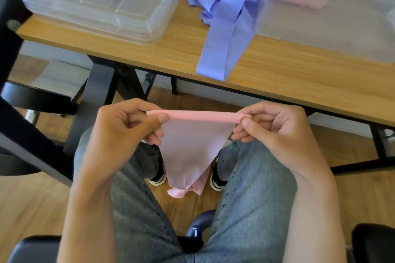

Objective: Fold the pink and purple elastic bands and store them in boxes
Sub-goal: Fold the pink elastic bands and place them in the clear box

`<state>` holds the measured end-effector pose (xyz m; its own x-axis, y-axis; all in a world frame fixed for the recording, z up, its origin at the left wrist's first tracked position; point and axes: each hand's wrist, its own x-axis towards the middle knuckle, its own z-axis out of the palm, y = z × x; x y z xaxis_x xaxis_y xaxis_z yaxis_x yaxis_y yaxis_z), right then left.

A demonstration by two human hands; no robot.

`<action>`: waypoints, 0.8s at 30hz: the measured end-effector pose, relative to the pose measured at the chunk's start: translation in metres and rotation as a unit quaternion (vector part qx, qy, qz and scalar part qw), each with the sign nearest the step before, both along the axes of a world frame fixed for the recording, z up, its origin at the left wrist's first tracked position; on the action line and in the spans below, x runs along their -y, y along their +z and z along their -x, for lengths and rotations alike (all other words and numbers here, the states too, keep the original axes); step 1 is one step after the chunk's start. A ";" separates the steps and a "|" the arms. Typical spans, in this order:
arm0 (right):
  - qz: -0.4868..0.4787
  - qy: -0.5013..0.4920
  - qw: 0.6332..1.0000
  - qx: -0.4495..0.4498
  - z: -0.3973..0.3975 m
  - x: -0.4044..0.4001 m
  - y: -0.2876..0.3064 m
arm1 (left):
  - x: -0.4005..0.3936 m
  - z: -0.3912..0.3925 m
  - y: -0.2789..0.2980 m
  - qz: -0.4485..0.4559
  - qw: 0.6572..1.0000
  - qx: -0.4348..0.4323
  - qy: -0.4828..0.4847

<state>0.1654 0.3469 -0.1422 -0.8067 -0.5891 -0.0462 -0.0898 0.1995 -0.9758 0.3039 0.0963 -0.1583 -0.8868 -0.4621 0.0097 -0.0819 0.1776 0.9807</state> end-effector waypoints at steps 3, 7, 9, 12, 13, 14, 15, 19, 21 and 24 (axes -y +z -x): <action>0.033 -0.013 0.999 0.027 0.000 0.001 0.000 | -0.001 0.000 -0.001 0.004 1.000 -0.020 -0.001; 0.045 -0.031 0.998 0.020 -0.001 0.003 0.000 | -0.005 0.002 0.000 -0.023 0.999 -0.032 0.019; 0.039 -0.043 0.998 0.003 0.000 0.004 -0.003 | -0.006 0.003 -0.001 -0.019 0.999 -0.036 0.025; -0.006 -0.041 0.999 -0.011 0.002 0.002 -0.007 | -0.003 0.002 -0.004 -0.005 0.999 -0.035 0.018; -0.026 -0.040 0.999 -0.017 0.003 0.001 -0.008 | -0.001 0.001 -0.004 -0.002 0.999 -0.030 0.014; -0.043 -0.038 0.998 -0.030 0.003 0.001 -0.009 | 0.000 0.000 -0.004 0.002 1.000 -0.023 0.011; -0.058 -0.034 0.997 -0.046 0.003 0.001 -0.009 | 0.001 -0.001 -0.005 0.007 1.000 -0.015 0.008; -0.068 -0.029 0.994 -0.074 0.002 0.003 -0.011 | 0.002 0.000 -0.007 0.042 0.999 0.009 0.004; -0.074 -0.018 0.993 -0.087 0.000 0.001 -0.010 | 0.000 -0.001 -0.008 0.043 0.999 0.008 0.000; -0.052 -0.012 0.996 -0.070 -0.002 0.001 -0.009 | -0.002 -0.002 -0.006 0.038 0.999 -0.013 0.016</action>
